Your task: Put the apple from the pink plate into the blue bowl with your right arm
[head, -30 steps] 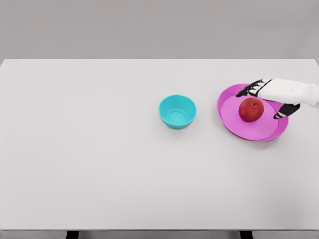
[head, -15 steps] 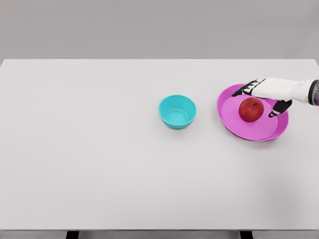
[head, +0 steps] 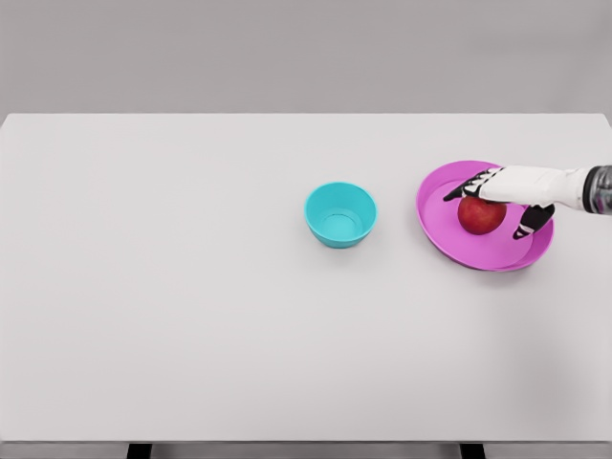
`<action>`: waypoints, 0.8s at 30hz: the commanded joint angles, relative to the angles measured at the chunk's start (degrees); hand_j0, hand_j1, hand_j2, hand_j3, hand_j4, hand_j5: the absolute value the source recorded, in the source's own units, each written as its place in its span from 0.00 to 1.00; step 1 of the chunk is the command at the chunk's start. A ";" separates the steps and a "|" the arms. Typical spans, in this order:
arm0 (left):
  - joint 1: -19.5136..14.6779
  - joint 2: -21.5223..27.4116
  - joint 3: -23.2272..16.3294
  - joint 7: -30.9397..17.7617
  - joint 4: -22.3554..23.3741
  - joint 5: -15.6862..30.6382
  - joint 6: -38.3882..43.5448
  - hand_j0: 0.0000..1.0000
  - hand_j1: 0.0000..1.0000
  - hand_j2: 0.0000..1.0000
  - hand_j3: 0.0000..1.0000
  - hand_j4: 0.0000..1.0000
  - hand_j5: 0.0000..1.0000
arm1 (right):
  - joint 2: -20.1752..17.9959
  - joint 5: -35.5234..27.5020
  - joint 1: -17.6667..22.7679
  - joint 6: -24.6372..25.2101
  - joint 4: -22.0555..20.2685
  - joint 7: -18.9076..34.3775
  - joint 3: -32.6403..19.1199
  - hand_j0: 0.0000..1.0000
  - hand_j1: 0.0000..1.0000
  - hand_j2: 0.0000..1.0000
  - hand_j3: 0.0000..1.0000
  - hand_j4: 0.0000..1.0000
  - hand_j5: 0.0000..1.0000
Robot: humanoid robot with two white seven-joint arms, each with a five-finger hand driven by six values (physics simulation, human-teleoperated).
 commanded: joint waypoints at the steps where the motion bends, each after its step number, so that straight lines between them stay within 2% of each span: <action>1: 0.00 0.00 0.00 -0.01 0.00 0.01 0.00 1.00 1.00 1.00 1.00 1.00 1.00 | 0.08 -0.23 0.00 0.14 -0.06 -0.02 0.43 0.95 0.95 0.95 0.95 0.95 0.95; 2: 0.00 0.00 0.00 -0.01 0.00 0.01 0.00 1.00 1.00 1.00 1.00 1.00 1.00 | 0.08 -0.23 0.00 0.14 -0.06 -0.02 0.43 0.90 0.90 0.90 0.90 0.90 0.90; 3: 0.00 0.00 0.00 -0.01 0.00 0.01 0.00 1.00 1.00 1.00 1.00 1.00 1.00 | 0.08 -0.23 0.00 0.14 -0.06 -0.02 0.52 0.75 0.75 0.75 0.75 0.75 0.75; 4: 0.00 0.00 0.00 -0.01 0.00 0.01 0.00 1.00 1.00 1.00 1.00 1.00 1.00 | 0.08 -0.23 0.00 0.14 -0.06 -0.02 0.52 0.67 0.67 0.67 0.67 0.67 0.67; 7: 0.00 0.00 0.00 -0.01 0.00 0.01 0.00 1.00 1.00 1.00 1.00 1.00 1.00 | 0.08 -0.32 0.00 0.14 -0.06 -0.02 0.52 0.52 0.52 0.52 0.52 0.52 0.52; 11: 0.00 0.00 0.00 -0.01 0.00 0.01 0.00 1.00 1.00 1.00 1.00 1.00 1.00 | 0.08 -0.32 -0.09 0.14 -0.06 -0.02 0.43 0.44 0.44 0.44 0.44 0.44 0.44; 19: 0.00 0.00 0.00 -0.01 0.00 0.01 0.00 1.00 1.00 1.00 1.00 1.00 1.00 | -0.01 -0.50 -1.41 0.14 -0.85 -0.02 -0.45 0.44 0.44 0.44 0.44 0.44 0.44; 24: 0.00 0.00 0.00 -0.01 0.00 0.01 0.00 1.00 1.00 1.00 1.00 1.00 1.00 | -0.10 -0.76 -2.29 0.14 -3.31 -0.02 -1.94 0.44 0.44 0.44 0.44 0.44 0.44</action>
